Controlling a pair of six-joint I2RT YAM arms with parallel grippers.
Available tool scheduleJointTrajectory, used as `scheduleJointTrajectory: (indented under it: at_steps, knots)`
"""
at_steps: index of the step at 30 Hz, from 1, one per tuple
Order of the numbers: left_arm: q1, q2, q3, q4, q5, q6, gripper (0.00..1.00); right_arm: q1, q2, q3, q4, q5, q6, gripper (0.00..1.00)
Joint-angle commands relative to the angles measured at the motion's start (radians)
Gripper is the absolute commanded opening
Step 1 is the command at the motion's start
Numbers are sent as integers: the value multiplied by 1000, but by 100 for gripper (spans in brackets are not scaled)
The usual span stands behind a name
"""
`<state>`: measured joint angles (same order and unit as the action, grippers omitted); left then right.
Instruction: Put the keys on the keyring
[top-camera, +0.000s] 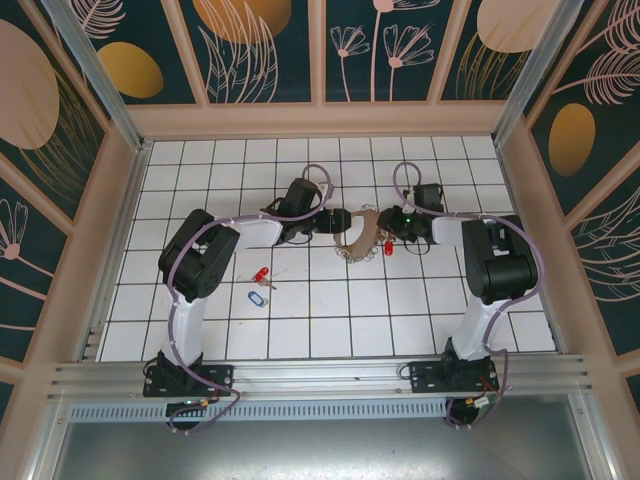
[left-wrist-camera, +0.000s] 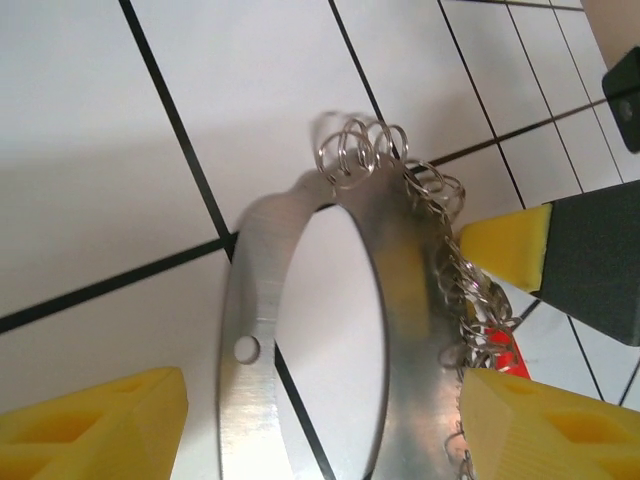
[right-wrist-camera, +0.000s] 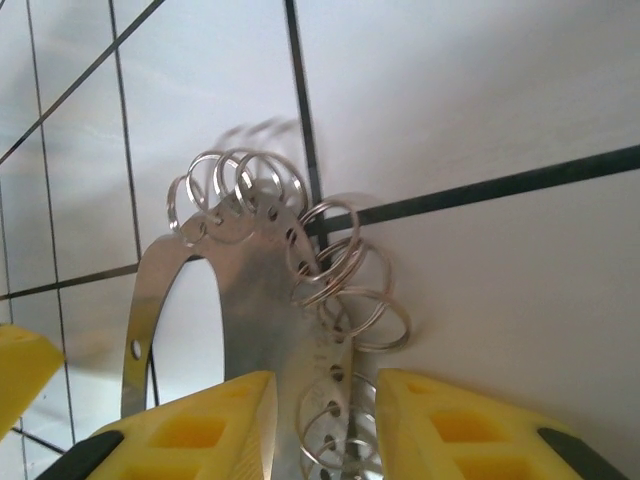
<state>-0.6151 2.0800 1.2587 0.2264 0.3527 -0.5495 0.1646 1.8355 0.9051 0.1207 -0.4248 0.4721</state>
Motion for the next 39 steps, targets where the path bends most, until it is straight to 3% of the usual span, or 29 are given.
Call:
scheduleJointTrajectory:
  at_steps: [1, 12, 18, 22, 27, 35, 39]
  knots:
    - [4, -4, 21, -38, -31, 22, 72, -27, -15, 13, -91, 91, -32, 35]
    - [4, 55, 56, -34, 55, 5, 68, -52, 85, 151, -139, 21, -97, 43]
    - [5, 67, 61, -32, 90, 5, 67, -40, 156, 231, -196, -93, -156, 42]
    - [3, 71, 60, -31, 90, 2, 66, -34, 143, 229, -222, -74, -174, 41]
    - [4, 64, 59, -39, 73, 8, 66, -27, 104, 233, -337, -28, -162, 40]
    - [4, 41, 43, -49, 38, 21, 66, -4, -113, -24, -246, 61, -27, 41]
    - [4, 41, 51, -59, 45, 37, 66, -24, -165, -19, -232, 22, -47, 43]
